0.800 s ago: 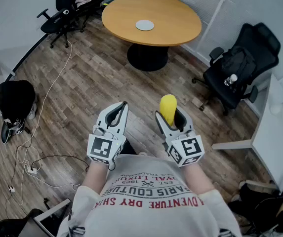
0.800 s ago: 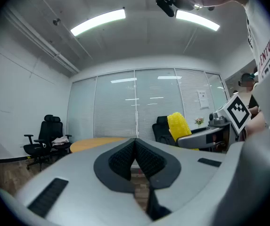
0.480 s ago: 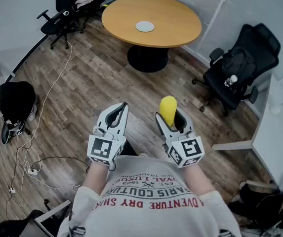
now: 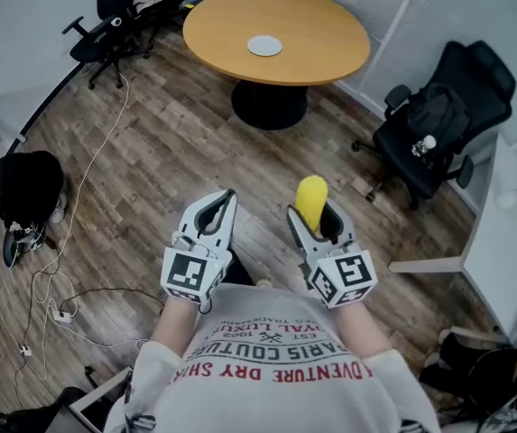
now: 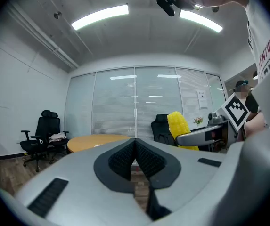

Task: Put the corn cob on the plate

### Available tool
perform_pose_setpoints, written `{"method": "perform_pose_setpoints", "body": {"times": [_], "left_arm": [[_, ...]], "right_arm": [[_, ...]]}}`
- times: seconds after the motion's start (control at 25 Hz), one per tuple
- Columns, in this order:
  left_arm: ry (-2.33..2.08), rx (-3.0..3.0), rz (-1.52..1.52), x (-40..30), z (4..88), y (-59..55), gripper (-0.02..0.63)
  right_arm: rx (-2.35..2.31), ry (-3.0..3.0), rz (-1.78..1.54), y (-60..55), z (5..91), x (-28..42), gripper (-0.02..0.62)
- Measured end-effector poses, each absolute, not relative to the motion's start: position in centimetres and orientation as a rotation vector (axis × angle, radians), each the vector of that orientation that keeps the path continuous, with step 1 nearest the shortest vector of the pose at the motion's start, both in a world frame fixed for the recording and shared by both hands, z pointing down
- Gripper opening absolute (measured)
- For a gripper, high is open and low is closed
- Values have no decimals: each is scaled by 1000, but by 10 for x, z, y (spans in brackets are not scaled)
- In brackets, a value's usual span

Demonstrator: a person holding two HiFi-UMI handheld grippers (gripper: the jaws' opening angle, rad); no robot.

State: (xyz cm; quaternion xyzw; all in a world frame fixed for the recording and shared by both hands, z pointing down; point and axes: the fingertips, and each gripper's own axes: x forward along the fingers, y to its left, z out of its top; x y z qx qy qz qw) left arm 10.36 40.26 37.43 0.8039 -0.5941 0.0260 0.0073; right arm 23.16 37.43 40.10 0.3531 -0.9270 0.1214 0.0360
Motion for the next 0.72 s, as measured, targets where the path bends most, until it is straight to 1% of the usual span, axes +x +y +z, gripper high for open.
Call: {"method": "perform_pose_setpoints", "body": {"times": [0.32,0.72], "left_arm": [[-1817,2522,88,74,384,359,34],[-1758,2575,60,-9,378,267,34]], "right_arm": [[1114,-2818,393,330,410,203,265],[1203,-2788,406,246,407,126,265]]}}
